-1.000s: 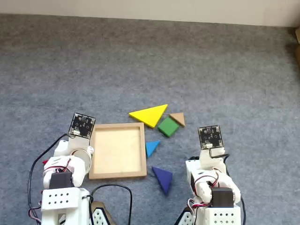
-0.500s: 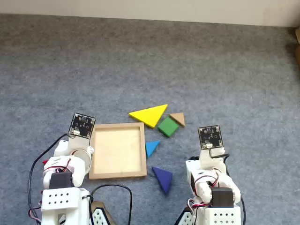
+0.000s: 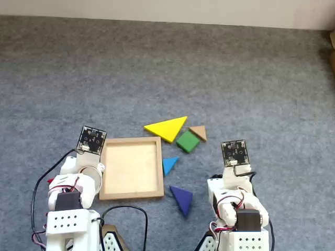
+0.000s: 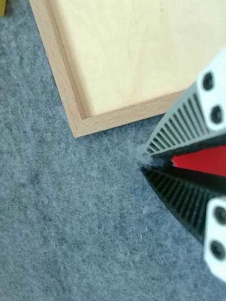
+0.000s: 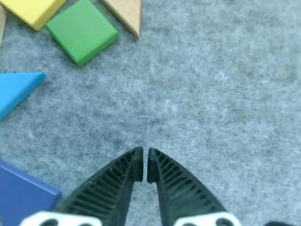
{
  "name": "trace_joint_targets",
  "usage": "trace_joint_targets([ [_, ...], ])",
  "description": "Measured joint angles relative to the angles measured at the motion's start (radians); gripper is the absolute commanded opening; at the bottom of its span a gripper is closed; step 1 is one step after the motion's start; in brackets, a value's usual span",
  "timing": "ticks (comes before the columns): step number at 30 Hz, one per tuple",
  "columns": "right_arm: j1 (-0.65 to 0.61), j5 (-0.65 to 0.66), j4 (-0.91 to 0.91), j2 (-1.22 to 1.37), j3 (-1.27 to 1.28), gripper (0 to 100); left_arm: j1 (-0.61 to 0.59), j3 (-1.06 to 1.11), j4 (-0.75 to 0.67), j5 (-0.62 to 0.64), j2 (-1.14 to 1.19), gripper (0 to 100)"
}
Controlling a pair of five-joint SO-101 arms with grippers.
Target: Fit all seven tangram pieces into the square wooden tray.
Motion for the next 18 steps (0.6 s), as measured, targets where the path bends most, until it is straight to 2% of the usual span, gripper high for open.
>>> trace_joint_targets([
  [7, -0.069, 0.0, -0.015, 0.002, 0.0, 3.5, 0.0, 0.0, 0.0, 0.0, 0.0, 2],
  [13, -0.075, 0.0, -0.026, 0.002, 0.0, 3.5, -0.002, 0.0, 0.0, -0.005, 0.0, 2],
  [18, -0.025, 0.0, -0.155, 0.002, 0.0, 3.3, -0.118, -0.095, 0.0, -0.129, 0.0, 2],
])
